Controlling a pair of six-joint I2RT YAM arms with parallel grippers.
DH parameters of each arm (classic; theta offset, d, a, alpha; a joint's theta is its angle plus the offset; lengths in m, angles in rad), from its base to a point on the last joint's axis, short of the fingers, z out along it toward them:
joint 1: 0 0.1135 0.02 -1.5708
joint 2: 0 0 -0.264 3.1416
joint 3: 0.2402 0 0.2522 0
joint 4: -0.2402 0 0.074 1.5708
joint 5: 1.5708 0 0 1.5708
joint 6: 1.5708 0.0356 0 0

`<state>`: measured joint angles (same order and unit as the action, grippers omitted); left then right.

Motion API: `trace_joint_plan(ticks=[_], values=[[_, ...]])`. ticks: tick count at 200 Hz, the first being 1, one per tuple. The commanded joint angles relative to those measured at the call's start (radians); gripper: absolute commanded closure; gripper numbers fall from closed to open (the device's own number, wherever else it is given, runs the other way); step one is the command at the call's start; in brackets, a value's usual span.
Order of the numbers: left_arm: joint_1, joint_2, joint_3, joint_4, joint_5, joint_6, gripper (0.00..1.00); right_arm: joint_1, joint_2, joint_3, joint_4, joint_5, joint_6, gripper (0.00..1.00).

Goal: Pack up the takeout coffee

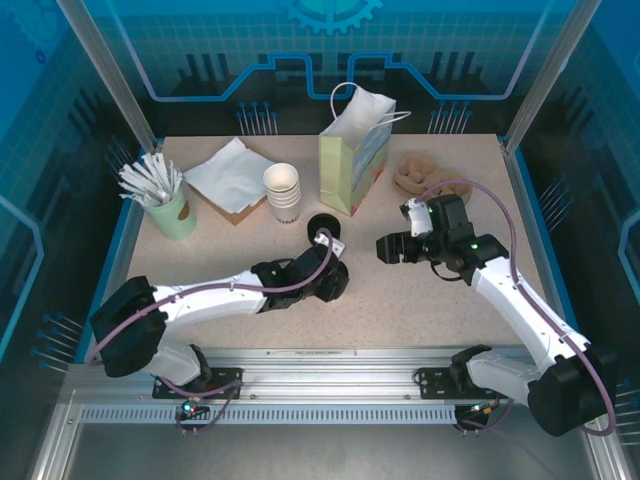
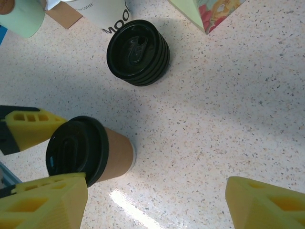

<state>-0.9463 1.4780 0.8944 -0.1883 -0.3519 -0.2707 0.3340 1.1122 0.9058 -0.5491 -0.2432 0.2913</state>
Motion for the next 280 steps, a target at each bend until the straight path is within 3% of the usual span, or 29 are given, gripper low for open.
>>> trace_joint_plan(ticks=[1,135,229,248,280], values=[[0.012,0.063,0.047,-0.049,0.015,0.042,0.5,0.011,0.006,0.036,-0.014,0.0,0.0,0.23],[0.012,0.044,0.137,-0.095,0.059,0.053,0.22,0.02,-0.017,0.005,-0.015,0.036,-0.003,0.23],[0.019,-0.027,0.134,-0.106,0.094,0.035,0.17,0.031,-0.017,-0.005,-0.01,0.026,0.0,0.23],[0.059,-0.121,0.09,-0.08,0.178,-0.003,0.13,0.053,-0.013,-0.02,0.03,-0.01,0.019,0.22],[0.216,-0.207,-0.018,-0.048,0.401,-0.119,0.12,0.123,0.051,-0.098,0.162,-0.099,0.072,0.16]])
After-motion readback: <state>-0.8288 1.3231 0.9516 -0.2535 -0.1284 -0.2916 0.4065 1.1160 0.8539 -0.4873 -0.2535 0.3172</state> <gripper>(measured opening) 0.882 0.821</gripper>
